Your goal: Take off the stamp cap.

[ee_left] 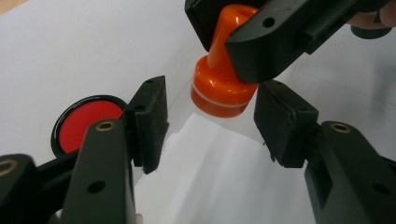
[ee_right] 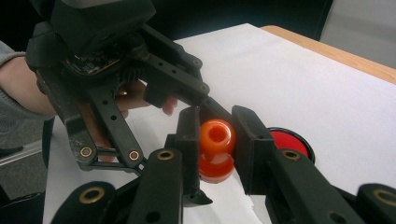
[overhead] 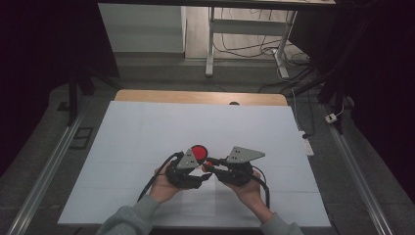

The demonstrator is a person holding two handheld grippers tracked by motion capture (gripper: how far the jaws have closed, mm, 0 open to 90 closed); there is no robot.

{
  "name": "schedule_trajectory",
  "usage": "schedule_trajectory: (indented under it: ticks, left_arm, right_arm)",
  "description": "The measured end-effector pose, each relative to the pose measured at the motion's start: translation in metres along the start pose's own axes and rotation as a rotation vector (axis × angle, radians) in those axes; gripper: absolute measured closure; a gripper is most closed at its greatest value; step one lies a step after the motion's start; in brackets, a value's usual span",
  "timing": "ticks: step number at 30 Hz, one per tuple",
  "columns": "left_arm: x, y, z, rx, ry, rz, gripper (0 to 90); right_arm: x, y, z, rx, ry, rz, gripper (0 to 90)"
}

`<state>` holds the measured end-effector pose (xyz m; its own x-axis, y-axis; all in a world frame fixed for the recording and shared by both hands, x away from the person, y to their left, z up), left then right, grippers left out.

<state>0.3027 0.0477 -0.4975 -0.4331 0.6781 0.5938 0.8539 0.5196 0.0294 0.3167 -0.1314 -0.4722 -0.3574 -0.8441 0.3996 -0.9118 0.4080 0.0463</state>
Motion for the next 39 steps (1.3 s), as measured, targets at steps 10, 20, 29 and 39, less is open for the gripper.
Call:
schedule_trajectory:
  ticks: [10,20,29,39]
  left_arm:
    - [0.0000,-0.0010,0.0004,-0.022,0.005,-0.001,55.0]
    - [0.0007,-0.0021,0.0003,-0.047,0.006,-0.006,62.7]
    - [0.0007,-0.0029,0.0006,-0.061,0.012,-0.008,64.0]
    - [0.0009,-0.0025,0.0007,-0.060,0.009,-0.009,64.1]
  right_arm:
    - [-0.0005,-0.0001,0.0004,-0.004,-0.001,-0.002,71.6]
    - [-0.0008,-0.0006,0.0005,-0.017,-0.009,-0.013,71.7]
    - [-0.0014,-0.0010,0.0013,-0.022,-0.006,-0.015,71.7]
    - [-0.0011,-0.0010,0.0013,-0.025,-0.009,-0.014,71.7]
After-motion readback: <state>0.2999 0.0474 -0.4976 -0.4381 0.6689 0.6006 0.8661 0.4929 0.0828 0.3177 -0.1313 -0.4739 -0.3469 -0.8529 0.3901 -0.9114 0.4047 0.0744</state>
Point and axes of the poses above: each handheld gripper's, and its own axes: x roughly backward along the jaws, z roughly out of its underside, y roughly to its left, the point moved 2 cm from there along -x, roughly forward along the jaws, and after that the axes turned 1 degree about -x, right-handed, at the moved point
